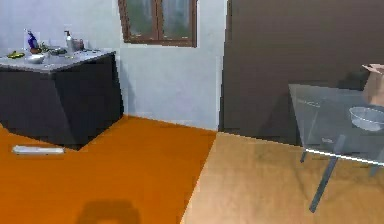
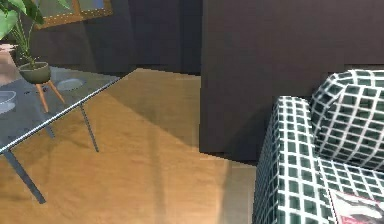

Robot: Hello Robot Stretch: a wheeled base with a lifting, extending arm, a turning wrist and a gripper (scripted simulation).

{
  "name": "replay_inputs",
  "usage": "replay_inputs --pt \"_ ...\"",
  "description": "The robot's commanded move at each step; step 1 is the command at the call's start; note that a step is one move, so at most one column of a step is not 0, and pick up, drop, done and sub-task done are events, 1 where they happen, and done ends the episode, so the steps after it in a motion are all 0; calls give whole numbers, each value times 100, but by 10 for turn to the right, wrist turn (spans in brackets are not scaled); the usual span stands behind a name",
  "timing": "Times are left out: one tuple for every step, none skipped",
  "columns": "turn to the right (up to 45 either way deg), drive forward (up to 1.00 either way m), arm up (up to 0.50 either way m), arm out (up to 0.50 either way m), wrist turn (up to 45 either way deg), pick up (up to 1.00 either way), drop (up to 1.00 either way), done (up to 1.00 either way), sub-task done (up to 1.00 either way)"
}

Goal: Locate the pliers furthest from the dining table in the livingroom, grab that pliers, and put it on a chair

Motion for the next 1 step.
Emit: replay_inputs --pt "-450 0 0 0 0 0 0 0 0"
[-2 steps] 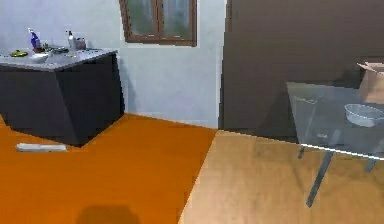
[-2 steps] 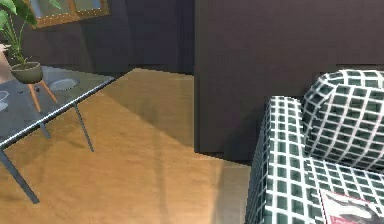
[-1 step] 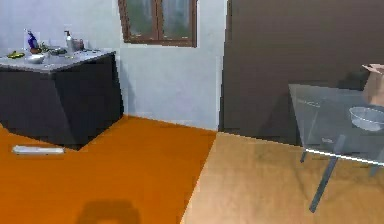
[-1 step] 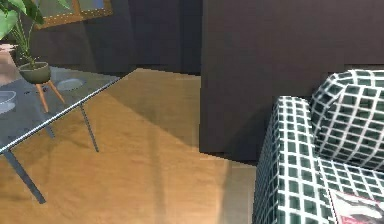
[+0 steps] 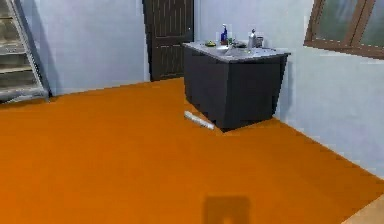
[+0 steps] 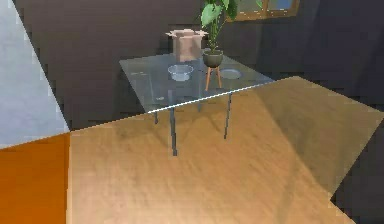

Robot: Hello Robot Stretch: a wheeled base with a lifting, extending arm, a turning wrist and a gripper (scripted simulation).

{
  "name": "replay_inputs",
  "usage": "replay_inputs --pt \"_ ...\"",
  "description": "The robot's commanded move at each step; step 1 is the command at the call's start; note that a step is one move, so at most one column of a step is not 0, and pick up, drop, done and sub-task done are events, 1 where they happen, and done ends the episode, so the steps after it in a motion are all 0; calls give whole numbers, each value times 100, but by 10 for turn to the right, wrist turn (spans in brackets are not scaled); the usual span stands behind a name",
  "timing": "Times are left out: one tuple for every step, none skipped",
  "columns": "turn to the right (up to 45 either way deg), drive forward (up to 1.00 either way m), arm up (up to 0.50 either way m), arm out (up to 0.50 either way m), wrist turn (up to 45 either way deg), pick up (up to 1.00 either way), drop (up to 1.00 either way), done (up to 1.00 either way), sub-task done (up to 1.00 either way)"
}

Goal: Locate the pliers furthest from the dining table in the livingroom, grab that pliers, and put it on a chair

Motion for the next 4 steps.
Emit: replay_inputs --pt "-240 0 0 0 0 0 0 0 0" --pt "0 5 0 0 0 0 0 0 0" --pt "-450 0 0 0 0 0 0 0 0" --pt "-420 0 0 0 0 0 0 0 0"
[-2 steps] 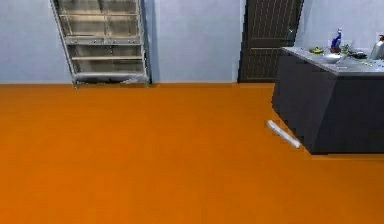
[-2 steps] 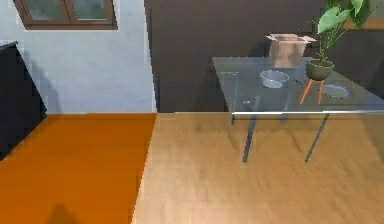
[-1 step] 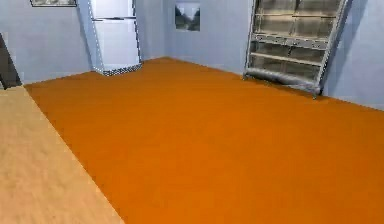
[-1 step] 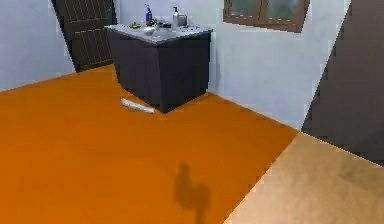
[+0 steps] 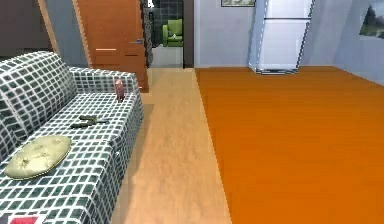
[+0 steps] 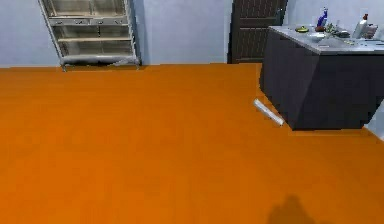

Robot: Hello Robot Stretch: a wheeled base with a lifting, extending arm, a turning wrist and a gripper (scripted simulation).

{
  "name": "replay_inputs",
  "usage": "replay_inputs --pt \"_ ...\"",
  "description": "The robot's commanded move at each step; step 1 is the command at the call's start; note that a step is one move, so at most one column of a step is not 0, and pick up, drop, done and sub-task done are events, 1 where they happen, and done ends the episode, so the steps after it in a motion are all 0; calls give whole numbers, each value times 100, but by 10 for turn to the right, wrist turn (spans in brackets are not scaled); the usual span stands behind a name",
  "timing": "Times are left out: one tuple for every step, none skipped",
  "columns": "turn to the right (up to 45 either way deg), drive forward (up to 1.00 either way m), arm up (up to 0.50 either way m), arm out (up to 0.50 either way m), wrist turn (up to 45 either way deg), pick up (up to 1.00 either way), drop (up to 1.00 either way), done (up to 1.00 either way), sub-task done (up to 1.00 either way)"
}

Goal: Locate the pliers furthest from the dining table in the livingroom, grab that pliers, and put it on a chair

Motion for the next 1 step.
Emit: replay_inputs --pt "0 100 0 0 0 0 0 0 0"
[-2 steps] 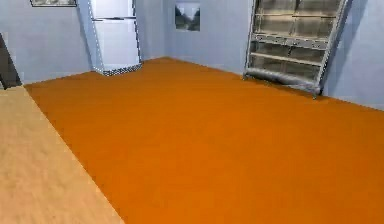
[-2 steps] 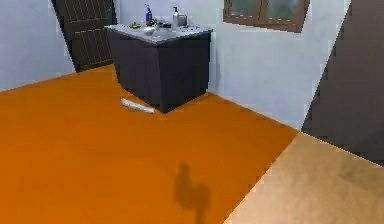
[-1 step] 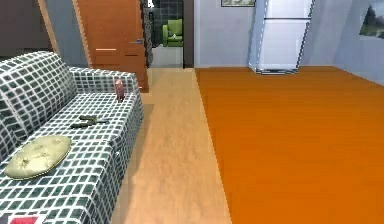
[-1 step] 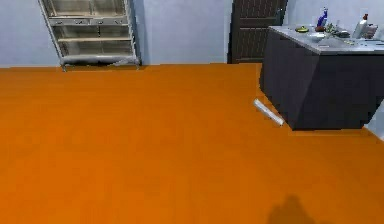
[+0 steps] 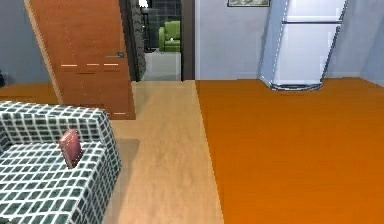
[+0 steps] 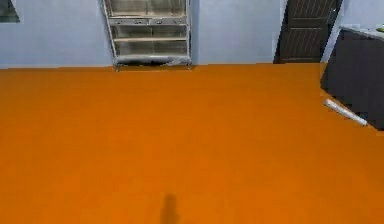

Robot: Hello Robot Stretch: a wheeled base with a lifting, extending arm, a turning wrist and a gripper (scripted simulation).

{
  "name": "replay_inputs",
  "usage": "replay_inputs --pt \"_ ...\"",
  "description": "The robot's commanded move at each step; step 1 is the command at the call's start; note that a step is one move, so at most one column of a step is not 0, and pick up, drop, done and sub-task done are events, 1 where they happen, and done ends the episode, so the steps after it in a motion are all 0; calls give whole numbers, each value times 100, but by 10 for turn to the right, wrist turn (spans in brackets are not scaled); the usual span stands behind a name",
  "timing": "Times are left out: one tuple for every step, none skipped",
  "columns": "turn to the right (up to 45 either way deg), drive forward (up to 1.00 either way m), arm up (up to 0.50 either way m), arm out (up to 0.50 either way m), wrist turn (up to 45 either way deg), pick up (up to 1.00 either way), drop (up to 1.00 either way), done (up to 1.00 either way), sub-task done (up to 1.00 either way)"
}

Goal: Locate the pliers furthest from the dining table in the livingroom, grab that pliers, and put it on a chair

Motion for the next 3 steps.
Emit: replay_inputs --pt "-60 0 0 0 0 0 0 0 0" --pt "0 25 0 0 0 0 0 0 0" --pt "-450 0 0 0 0 0 0 0 0"
